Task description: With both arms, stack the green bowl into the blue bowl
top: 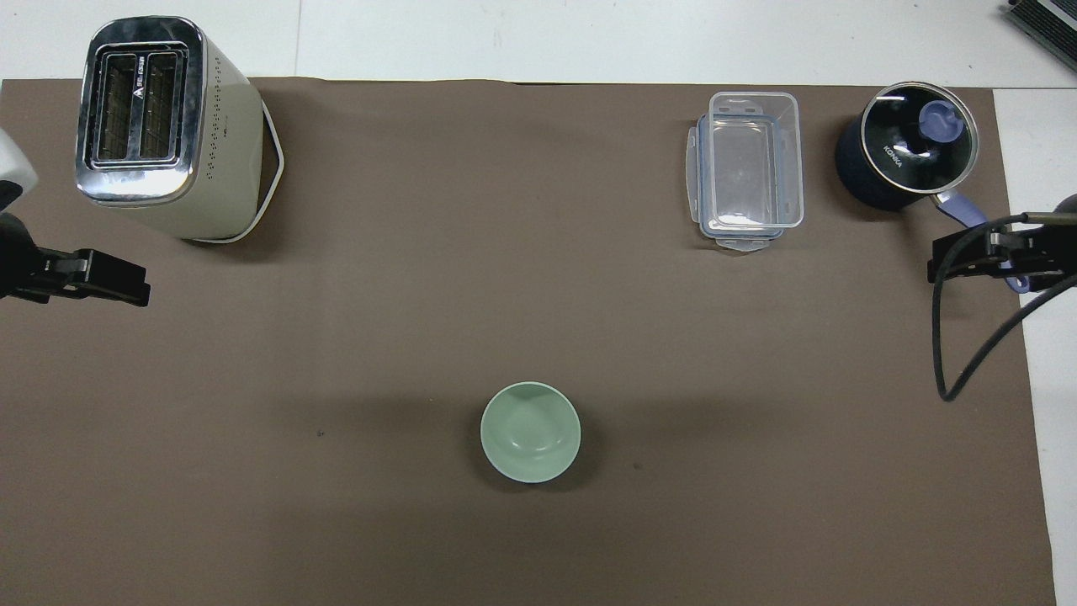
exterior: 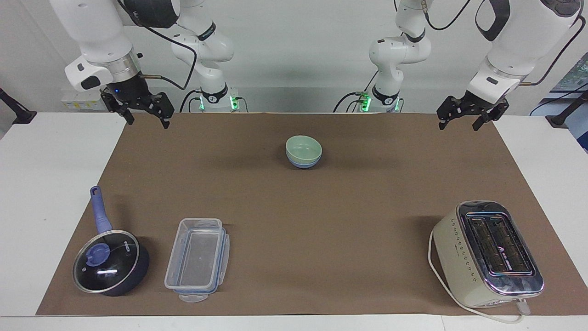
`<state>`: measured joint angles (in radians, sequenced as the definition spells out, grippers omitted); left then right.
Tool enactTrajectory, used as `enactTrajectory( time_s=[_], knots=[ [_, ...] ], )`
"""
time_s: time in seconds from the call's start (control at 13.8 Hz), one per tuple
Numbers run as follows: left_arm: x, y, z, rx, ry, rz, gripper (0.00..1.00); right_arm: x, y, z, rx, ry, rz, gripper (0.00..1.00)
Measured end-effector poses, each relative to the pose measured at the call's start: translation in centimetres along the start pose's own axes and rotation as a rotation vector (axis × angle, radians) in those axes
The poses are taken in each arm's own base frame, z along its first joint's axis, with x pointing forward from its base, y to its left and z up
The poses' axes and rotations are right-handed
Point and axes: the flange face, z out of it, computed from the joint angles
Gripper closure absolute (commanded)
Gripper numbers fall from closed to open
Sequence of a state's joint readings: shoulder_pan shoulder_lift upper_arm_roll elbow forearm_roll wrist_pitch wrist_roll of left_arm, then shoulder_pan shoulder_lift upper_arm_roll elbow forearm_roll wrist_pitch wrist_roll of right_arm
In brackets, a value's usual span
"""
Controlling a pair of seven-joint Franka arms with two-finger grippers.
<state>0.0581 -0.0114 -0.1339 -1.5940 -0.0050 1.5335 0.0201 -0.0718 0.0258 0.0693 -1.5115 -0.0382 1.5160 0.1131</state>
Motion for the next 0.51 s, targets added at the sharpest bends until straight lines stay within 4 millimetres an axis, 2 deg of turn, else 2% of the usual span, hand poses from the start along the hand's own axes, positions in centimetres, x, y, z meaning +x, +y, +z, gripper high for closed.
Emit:
enactTrajectory(
  time_s=[0.51],
  knots=[
    [0.00, 0.00, 0.00, 0.000, 0.000, 0.000, 0.00, 0.02, -0.48, -0.09, 0.008, 0.007, -0.008, 0.00]
  ],
)
